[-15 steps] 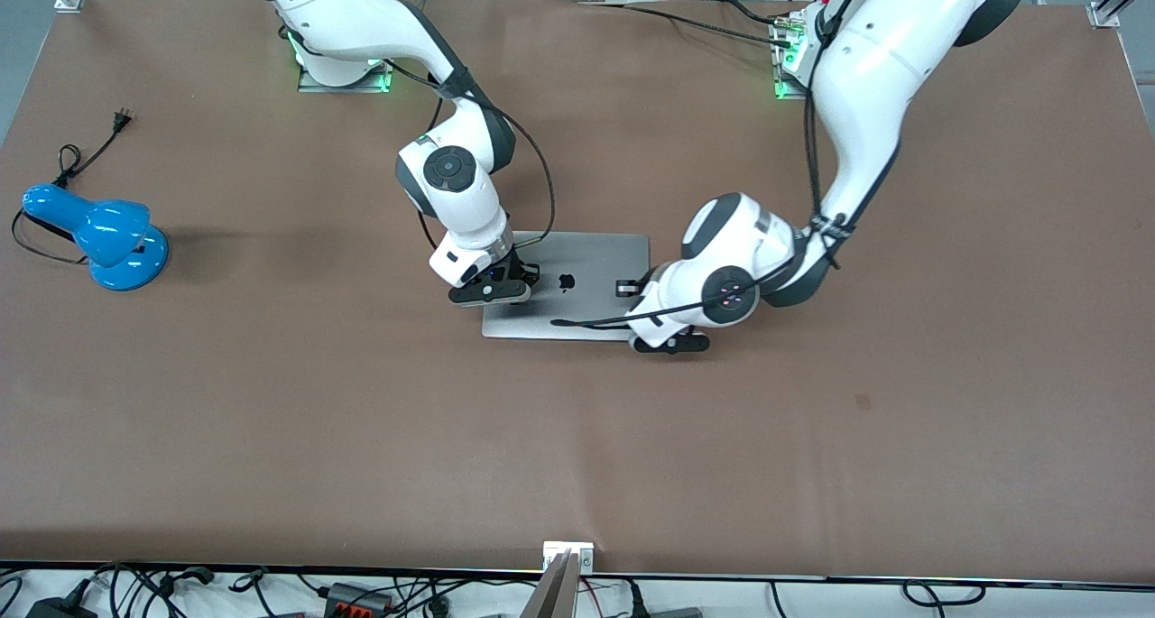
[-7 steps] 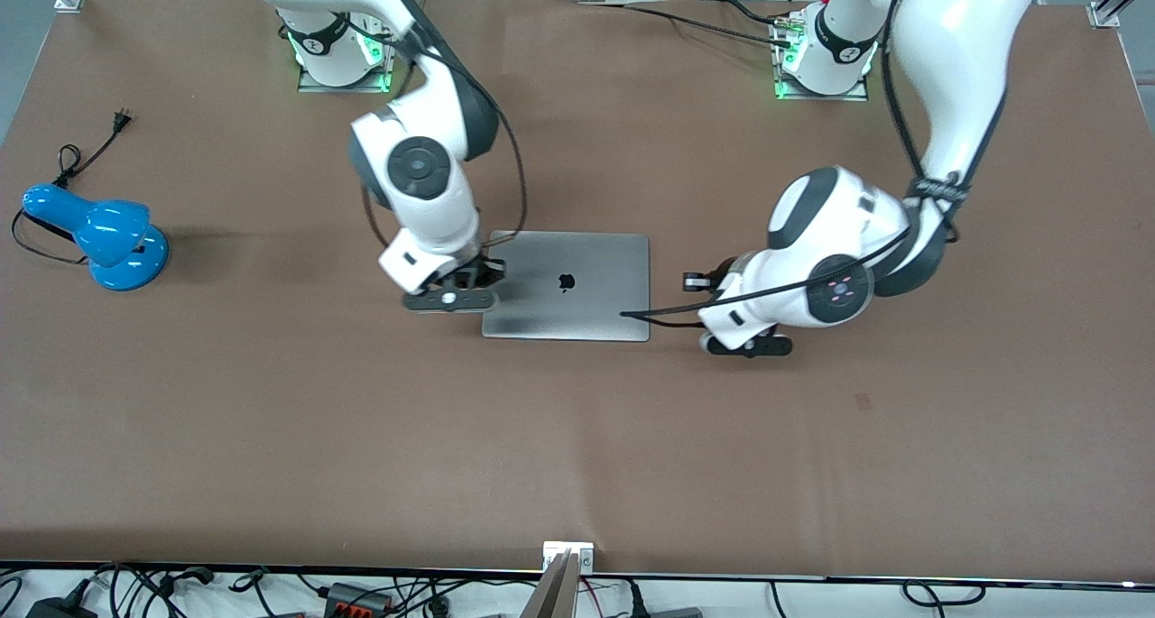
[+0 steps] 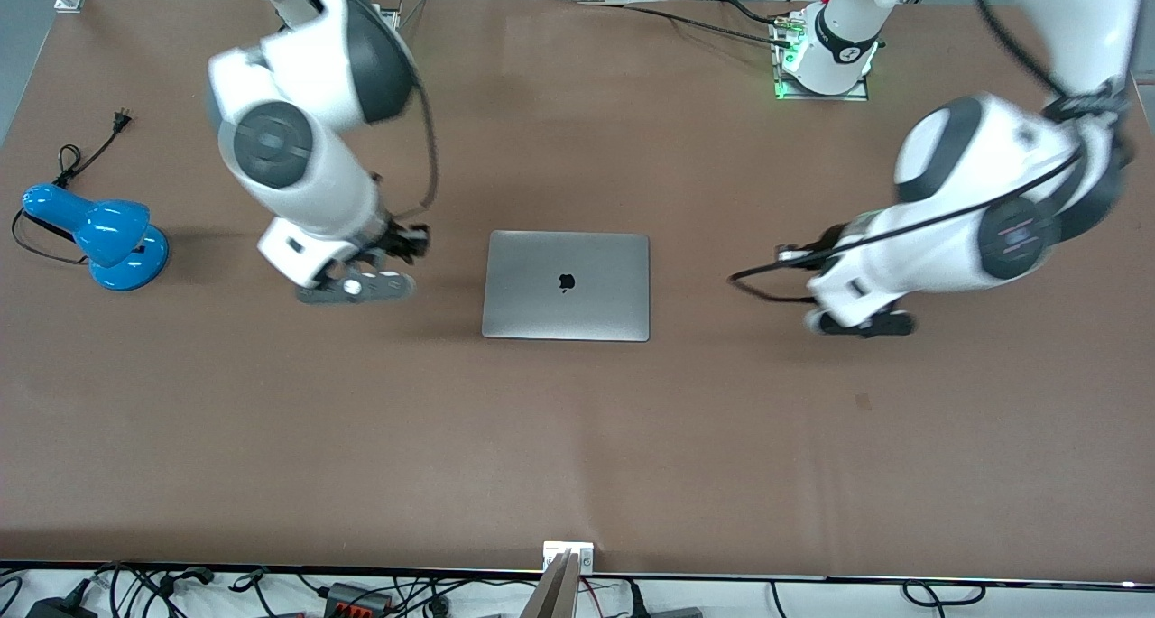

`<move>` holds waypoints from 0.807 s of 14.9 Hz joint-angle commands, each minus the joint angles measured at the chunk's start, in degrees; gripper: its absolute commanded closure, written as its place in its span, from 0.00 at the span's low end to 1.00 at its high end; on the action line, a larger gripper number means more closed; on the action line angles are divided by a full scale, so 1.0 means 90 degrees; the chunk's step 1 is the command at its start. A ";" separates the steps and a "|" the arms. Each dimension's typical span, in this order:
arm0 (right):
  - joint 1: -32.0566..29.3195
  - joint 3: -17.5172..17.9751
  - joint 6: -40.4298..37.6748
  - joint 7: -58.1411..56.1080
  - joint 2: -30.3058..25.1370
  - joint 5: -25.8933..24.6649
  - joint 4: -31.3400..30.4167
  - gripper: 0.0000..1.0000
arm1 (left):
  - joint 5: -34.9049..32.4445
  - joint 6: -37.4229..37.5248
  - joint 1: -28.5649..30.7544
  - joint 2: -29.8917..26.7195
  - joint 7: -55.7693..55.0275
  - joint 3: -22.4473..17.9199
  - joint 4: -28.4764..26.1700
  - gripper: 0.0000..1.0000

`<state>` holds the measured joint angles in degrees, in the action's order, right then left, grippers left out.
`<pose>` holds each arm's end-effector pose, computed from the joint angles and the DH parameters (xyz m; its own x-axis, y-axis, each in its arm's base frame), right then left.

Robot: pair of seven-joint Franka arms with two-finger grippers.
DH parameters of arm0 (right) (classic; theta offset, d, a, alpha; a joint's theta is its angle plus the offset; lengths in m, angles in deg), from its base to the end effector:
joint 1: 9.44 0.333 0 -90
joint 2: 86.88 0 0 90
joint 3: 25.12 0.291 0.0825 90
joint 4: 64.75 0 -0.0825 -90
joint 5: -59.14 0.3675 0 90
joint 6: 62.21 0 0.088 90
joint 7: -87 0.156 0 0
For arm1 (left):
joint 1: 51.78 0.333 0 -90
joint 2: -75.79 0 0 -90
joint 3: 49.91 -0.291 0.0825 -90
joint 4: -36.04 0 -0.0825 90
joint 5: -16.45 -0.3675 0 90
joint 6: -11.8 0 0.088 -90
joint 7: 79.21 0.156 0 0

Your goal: Close laptop with both arms from behind

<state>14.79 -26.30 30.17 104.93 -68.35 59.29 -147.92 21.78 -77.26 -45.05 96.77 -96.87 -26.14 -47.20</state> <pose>0.5596 0.2399 0.4208 0.9847 0.0843 -0.1528 0.0934 -0.9942 0.0536 0.5770 -0.1650 0.4105 0.9567 0.0038 -0.2909 0.0503 -0.9871 0.1523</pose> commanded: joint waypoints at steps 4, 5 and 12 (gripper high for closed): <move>-0.1392 0.0005 -0.1387 -0.2116 -0.0916 -0.0026 -0.0046 0.00 | -0.0133 0.0609 0.0179 -0.1431 0.0546 -0.0463 -0.0466 0.95; -0.1529 -0.0054 -0.1387 -0.2332 -0.1032 -0.0153 0.0051 0.00 | -0.0133 0.0599 0.0228 -0.1636 0.0555 -0.0511 -0.0642 0.90; -0.2086 -0.0279 -0.1622 -0.2450 -0.1580 -0.0281 0.0416 0.00 | -0.0143 -0.0686 0.0316 -0.2436 0.0555 -0.0951 -0.1988 0.00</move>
<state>-2.78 -29.22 16.17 83.84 -80.83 57.52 -141.98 21.78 -77.24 -42.64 80.95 -93.34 -34.59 -57.16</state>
